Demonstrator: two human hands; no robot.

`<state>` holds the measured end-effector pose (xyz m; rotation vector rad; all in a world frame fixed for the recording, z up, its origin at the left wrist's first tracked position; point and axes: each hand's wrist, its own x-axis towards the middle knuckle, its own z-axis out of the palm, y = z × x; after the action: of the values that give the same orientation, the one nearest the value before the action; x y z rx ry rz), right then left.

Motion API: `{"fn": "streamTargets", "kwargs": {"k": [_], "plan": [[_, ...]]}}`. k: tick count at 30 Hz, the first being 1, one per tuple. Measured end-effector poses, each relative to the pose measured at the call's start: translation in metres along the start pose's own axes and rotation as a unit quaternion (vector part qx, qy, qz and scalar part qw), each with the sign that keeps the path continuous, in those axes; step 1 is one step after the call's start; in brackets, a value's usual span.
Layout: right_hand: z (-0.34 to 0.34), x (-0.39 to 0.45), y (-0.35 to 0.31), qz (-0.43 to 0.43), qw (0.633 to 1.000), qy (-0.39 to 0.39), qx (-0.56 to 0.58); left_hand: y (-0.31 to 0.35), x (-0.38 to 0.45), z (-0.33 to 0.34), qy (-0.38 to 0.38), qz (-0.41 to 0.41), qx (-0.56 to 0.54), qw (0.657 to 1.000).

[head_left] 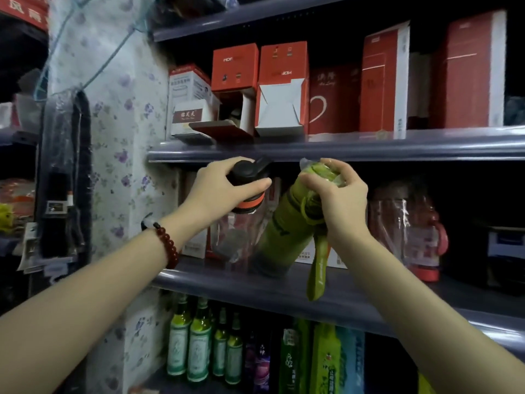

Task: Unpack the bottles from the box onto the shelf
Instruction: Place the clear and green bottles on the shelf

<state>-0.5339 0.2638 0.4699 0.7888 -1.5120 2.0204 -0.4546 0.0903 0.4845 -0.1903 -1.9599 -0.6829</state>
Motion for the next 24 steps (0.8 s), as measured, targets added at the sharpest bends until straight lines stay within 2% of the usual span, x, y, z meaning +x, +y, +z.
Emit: {"fn": "streamTargets", "kwargs": {"k": [5, 9, 15, 18, 21, 24], "plan": [[-0.003, 0.018, 0.000, 0.018, 0.998, -0.021, -0.055, -0.011, 0.022, 0.028, -0.057, -0.034, -0.033, 0.997], [-0.003, 0.022, 0.003, 0.013, 0.997, -0.040, -0.072, -0.027, 0.041, 0.040, -0.057, -0.059, -0.062, 0.995], [-0.011, 0.025, 0.011, 0.016, 0.998, -0.010, -0.067, -0.036, 0.054, 0.048, -0.091, -0.072, -0.099, 0.988], [-0.015, 0.030, 0.014, 0.045, 0.997, -0.004, -0.061, -0.033, 0.056, 0.052, -0.091, -0.076, -0.099, 0.988], [-0.018, 0.037, 0.011, 0.075, 0.995, -0.026, -0.054, -0.037, 0.062, 0.056, -0.091, -0.082, -0.097, 0.988], [-0.019, 0.046, 0.006, 0.086, 0.991, -0.088, -0.053, -0.042, 0.069, 0.059, -0.089, -0.088, -0.094, 0.988]]}}
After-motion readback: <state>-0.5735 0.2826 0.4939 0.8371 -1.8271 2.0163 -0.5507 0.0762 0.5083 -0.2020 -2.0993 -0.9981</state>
